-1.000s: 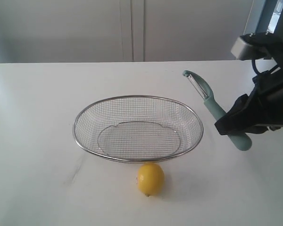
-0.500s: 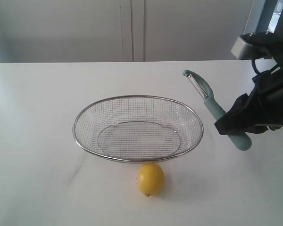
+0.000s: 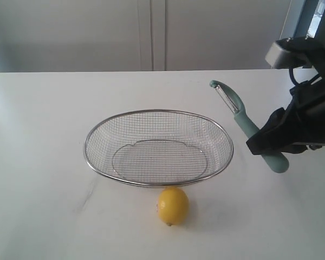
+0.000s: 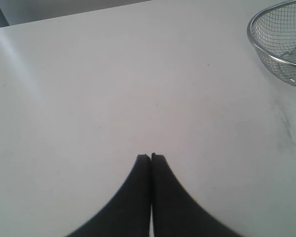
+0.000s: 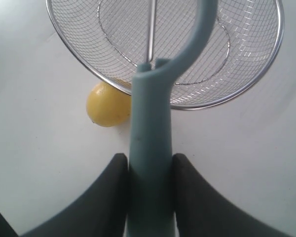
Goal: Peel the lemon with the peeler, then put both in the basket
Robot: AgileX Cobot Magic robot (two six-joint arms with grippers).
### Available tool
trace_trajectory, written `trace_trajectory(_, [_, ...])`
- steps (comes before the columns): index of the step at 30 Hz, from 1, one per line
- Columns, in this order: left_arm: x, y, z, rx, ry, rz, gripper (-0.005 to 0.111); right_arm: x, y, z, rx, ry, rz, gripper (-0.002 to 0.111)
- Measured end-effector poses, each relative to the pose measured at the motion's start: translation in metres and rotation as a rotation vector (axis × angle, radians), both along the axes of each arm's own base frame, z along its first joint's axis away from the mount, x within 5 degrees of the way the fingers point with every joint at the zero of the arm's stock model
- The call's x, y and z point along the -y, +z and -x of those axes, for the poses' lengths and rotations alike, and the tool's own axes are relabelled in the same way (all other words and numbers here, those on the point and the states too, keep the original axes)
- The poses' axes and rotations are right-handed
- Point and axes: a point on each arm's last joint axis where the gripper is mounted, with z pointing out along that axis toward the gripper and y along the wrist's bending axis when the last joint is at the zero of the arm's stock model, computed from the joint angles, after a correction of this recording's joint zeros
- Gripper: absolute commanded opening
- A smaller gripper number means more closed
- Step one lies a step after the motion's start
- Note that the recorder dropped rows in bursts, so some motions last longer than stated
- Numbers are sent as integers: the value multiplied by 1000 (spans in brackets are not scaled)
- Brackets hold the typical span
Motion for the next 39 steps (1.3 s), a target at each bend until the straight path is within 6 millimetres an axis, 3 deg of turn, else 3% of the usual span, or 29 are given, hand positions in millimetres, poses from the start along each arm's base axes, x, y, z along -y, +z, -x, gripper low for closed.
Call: trace_trajectory(39, [-1,11,-3,130,-1,-36,0,0,0,0,0,0,-2,0])
